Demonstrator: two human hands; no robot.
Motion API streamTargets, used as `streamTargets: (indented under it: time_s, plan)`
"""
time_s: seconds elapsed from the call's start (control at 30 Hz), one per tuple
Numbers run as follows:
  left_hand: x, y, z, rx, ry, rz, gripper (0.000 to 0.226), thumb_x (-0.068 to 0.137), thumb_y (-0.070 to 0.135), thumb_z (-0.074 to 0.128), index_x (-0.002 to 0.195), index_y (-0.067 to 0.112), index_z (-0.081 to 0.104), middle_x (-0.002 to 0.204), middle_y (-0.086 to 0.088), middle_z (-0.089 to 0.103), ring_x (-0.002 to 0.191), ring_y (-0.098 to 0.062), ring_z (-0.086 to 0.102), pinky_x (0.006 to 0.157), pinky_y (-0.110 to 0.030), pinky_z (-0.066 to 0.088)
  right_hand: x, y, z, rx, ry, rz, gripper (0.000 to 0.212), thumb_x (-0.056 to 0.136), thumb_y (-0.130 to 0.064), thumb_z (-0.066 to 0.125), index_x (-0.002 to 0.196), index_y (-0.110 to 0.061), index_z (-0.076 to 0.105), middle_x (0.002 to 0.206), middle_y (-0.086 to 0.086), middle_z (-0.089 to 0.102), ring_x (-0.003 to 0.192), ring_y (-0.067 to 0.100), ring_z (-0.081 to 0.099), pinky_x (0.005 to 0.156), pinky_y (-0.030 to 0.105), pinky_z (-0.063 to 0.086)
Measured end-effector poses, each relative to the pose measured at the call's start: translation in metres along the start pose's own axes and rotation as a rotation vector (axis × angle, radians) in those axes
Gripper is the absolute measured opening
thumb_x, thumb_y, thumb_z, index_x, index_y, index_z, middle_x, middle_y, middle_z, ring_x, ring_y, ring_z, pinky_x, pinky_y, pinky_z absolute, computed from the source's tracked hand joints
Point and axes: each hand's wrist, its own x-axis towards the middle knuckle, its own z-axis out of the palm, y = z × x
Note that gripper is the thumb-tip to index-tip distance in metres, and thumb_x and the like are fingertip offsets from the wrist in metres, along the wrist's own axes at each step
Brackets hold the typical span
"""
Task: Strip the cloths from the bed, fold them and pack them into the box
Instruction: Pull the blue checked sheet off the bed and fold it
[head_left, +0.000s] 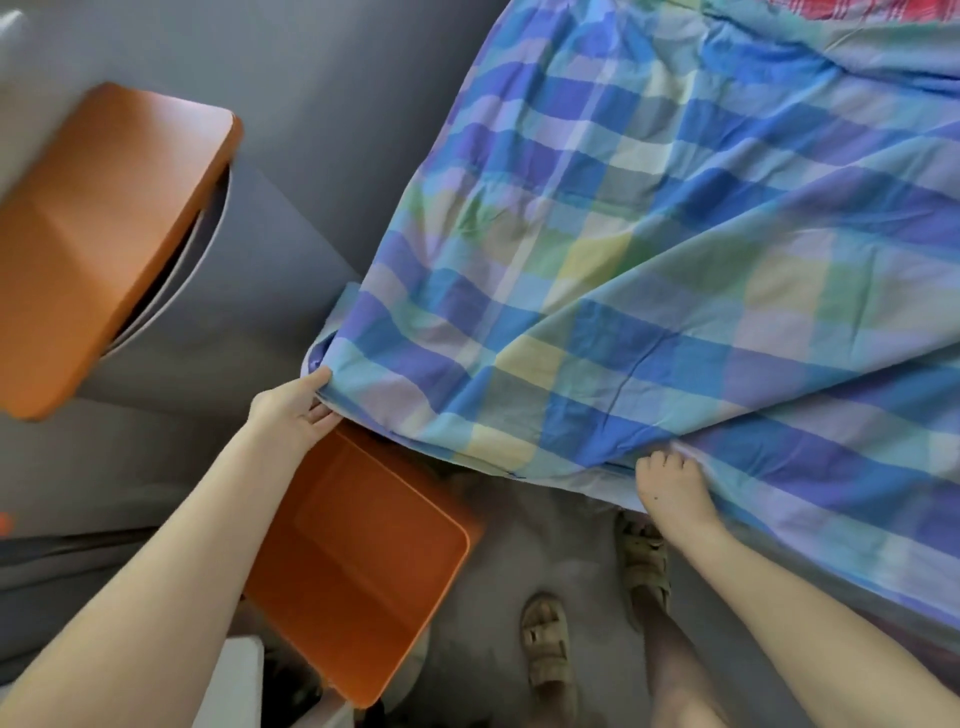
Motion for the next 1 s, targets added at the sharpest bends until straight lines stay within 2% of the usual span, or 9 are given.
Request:
streamTargets:
  time_s: [0.1,0.23,0.47,0.53,0.63,0.73,0.8,0.93,1.0]
  plan:
    - [0.002,0.005,0.002,-0.008,-0.017,0.048,0.007,0.092,0.011,0.059,0.089,0.01,0.053,0.098,-0.008,0.061,0.071,-0.016,0.062,0.06,-0.031,0.05,-0.004,-0.004,0.004,-0.043,0.078,0.07,0.025,0.044,0.003,0.072,0.063,-0.001,0.057,0.052,0.014,0.048,0.044,0.024,0.052,0.044,0.03,0.038]
    - [0.006,0.015,-0.006,-0.004,0.032,0.118,0.017,0.092,0.01,0.059,0.106,0.008,0.052,0.108,-0.009,0.062,0.076,-0.017,0.065,0.056,-0.03,0.051,-0.008,0.001,0.002,0.112,0.114,0.11,0.038,0.032,0.01,0.081,0.057,-0.003,0.055,0.047,0.013,0.048,0.039,0.026,0.051,0.038,0.027,0.04]
    - [-0.003,0.024,-0.015,0.036,0.137,0.229,0.007,0.092,0.009,0.059,0.091,0.01,0.052,0.105,-0.006,0.057,0.089,-0.017,0.062,0.074,-0.031,0.054,-0.095,0.021,-0.012,0.257,0.258,0.044,0.027,0.046,0.004,0.074,0.057,-0.012,0.055,0.057,0.005,0.051,0.047,0.026,0.054,0.037,0.031,0.036]
    - [-0.003,0.023,-0.017,0.044,0.124,0.224,0.016,0.091,0.007,0.059,0.106,0.01,0.054,0.109,-0.005,0.058,0.088,-0.016,0.063,0.073,-0.032,0.055,-0.127,0.023,-0.001,0.255,0.182,-0.012,0.035,0.038,0.0,0.078,0.058,-0.016,0.055,0.057,0.001,0.052,0.046,0.021,0.055,0.036,0.026,0.036]
    - [-0.008,0.016,-0.017,0.013,0.09,0.218,0.015,0.086,-0.001,0.056,0.096,0.009,0.054,0.113,-0.007,0.06,0.08,-0.016,0.064,0.069,-0.033,0.054,-0.136,0.019,0.004,0.233,0.007,0.023,0.053,0.019,0.003,0.085,0.065,-0.017,0.066,0.059,-0.001,0.056,0.048,0.018,0.056,0.037,0.026,0.04]
    - [-0.018,0.008,-0.01,-0.001,0.053,0.276,0.008,0.086,0.003,0.06,0.082,0.007,0.054,0.101,-0.009,0.058,0.09,-0.021,0.064,0.075,-0.034,0.054,-0.118,0.006,-0.018,0.334,-0.036,0.106,0.042,0.057,-0.006,0.079,0.098,-0.012,0.069,0.086,0.008,0.062,0.081,0.03,0.063,0.064,0.037,0.052]
    - [-0.034,0.002,-0.002,0.005,-0.047,0.334,0.017,0.09,0.006,0.059,0.075,0.009,0.053,0.089,-0.006,0.058,0.079,-0.016,0.063,0.065,-0.028,0.054,-0.104,-0.009,-0.047,0.54,0.07,0.164,0.037,0.079,-0.011,0.067,0.115,-0.007,0.062,0.106,0.012,0.062,0.102,0.035,0.058,0.084,0.041,0.048]
    - [-0.075,-0.007,0.018,-0.02,-0.256,0.381,0.014,0.094,0.01,0.057,0.08,0.007,0.058,0.088,-0.004,0.062,0.075,-0.014,0.062,0.066,-0.029,0.053,-0.064,-0.044,-0.152,0.899,0.312,0.117,0.055,0.087,-0.029,0.064,0.136,-0.011,0.047,0.135,0.004,0.051,0.127,0.021,0.044,0.105,0.027,0.03]
    - [-0.091,-0.011,0.031,-0.057,-0.311,0.337,0.012,0.093,0.01,0.058,0.082,0.005,0.06,0.087,-0.007,0.064,0.075,-0.016,0.064,0.061,-0.027,0.054,-0.042,-0.06,-0.199,0.858,0.351,-0.004,0.071,0.083,-0.038,0.067,0.144,-0.015,0.036,0.143,0.001,0.043,0.131,0.019,0.037,0.109,0.026,0.026]
